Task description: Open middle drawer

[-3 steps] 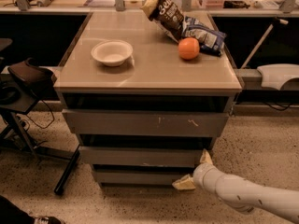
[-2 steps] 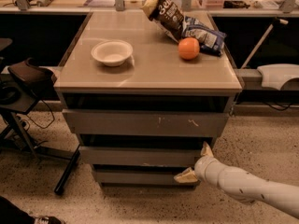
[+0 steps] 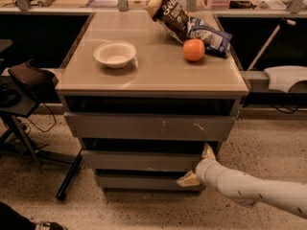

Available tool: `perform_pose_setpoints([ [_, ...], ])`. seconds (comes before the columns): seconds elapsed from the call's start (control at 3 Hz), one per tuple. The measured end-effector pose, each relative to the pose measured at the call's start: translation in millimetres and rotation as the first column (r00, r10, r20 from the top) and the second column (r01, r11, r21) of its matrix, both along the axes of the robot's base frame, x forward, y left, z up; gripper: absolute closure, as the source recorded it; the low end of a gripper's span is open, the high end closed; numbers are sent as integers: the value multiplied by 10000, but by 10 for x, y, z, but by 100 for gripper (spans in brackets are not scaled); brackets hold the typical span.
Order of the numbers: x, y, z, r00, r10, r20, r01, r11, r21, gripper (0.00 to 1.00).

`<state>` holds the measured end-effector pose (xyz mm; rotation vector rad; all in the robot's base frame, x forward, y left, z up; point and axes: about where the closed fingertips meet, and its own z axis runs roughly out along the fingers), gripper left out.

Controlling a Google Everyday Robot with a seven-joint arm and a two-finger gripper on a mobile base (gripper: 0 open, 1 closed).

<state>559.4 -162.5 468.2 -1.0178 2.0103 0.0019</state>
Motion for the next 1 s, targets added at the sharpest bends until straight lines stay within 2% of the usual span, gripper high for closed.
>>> perform_pose_setpoints([
  [0.33, 202, 129, -37, 9988, 53, 485, 12, 9910, -1335, 0],
  [0.67, 434, 446, 51, 9944, 229, 1034, -74, 9890, -1475, 0],
  [1.0, 432, 386, -56, 9962, 487, 724, -355, 9840, -1747, 0],
])
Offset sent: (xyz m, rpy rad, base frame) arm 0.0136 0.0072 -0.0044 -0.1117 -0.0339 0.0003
